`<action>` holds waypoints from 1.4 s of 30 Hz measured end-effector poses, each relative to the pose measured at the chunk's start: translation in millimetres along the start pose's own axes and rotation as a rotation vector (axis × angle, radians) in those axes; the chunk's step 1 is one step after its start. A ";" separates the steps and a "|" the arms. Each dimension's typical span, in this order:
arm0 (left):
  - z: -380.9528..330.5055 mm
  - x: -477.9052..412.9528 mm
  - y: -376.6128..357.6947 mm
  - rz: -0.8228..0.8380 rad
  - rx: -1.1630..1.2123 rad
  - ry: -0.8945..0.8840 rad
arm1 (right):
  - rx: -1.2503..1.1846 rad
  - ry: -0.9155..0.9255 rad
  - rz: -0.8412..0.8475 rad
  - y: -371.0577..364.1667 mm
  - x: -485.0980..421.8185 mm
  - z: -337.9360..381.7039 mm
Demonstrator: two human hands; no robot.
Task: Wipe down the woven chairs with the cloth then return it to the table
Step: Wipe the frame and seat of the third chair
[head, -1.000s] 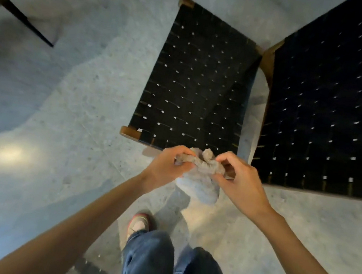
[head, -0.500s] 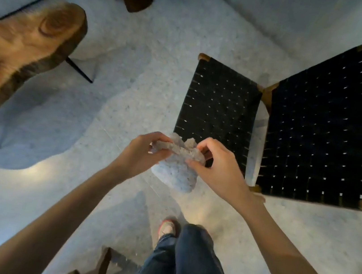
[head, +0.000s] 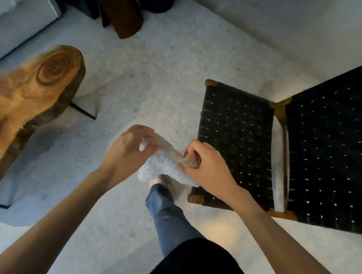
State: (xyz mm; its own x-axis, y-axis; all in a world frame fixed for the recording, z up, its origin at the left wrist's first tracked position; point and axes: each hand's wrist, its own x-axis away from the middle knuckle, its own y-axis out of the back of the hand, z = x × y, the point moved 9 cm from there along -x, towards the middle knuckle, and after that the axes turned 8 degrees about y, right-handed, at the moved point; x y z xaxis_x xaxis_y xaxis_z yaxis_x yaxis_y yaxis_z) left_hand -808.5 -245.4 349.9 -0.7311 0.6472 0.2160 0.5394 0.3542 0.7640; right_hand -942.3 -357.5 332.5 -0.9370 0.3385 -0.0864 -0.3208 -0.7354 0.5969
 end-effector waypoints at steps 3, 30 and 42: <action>-4.5 -57.1 26.9 0.054 -0.058 -0.095 | -0.014 -0.110 -0.055 0.5 -51.6 -4.8; -1.2 -241.2 36.7 0.775 -0.492 -1.064 | 0.178 -1.063 -0.828 -85.4 -83.3 60.6; 11.2 -113.5 -73.2 0.988 -0.558 -1.197 | 0.058 -1.543 -1.159 -202.2 63.7 62.9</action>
State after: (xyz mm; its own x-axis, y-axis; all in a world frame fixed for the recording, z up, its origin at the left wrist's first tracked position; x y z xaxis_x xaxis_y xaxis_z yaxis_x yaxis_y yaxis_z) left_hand -760.3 -337.2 262.6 0.6434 0.6751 0.3610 0.1703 -0.5859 0.7923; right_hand -928.4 -150.3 256.4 0.6200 0.7428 0.2529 -0.5663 0.2006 0.7994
